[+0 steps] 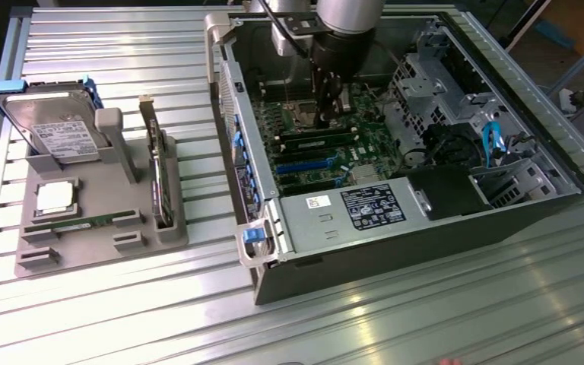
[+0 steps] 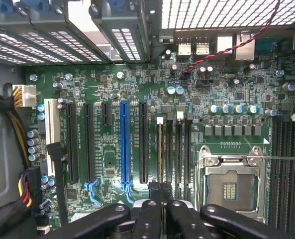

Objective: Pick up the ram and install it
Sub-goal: 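Press down the ram until it locks into place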

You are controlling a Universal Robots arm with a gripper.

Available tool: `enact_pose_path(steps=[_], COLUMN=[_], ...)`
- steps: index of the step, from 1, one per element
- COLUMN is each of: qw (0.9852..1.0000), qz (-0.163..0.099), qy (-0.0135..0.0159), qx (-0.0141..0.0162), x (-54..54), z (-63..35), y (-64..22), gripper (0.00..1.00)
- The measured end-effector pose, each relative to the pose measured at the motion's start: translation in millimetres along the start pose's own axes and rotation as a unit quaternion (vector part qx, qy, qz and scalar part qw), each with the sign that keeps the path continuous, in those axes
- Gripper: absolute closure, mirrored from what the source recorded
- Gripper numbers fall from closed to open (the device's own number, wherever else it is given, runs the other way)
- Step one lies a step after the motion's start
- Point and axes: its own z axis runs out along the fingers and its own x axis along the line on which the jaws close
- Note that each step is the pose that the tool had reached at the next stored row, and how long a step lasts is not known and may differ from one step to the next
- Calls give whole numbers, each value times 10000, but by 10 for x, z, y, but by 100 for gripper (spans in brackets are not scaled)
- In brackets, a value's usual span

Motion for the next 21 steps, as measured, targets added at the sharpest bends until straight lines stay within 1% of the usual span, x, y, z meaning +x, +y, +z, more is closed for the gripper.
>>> enact_pose_path(steps=[7, 15, 18, 20, 21], qw=[10000, 10000, 10000, 10000, 10000], qz=[0, 0, 0, 0, 0], qy=[0, 0, 0, 0, 0], qx=[0, -1, -1, -1, -1], x=[0, 0, 5, 12, 13], z=[-8, -15, -95, -190, -218], y=[-2, -26, -30, -35, -37], gripper=[89, 89, 89, 89, 89])
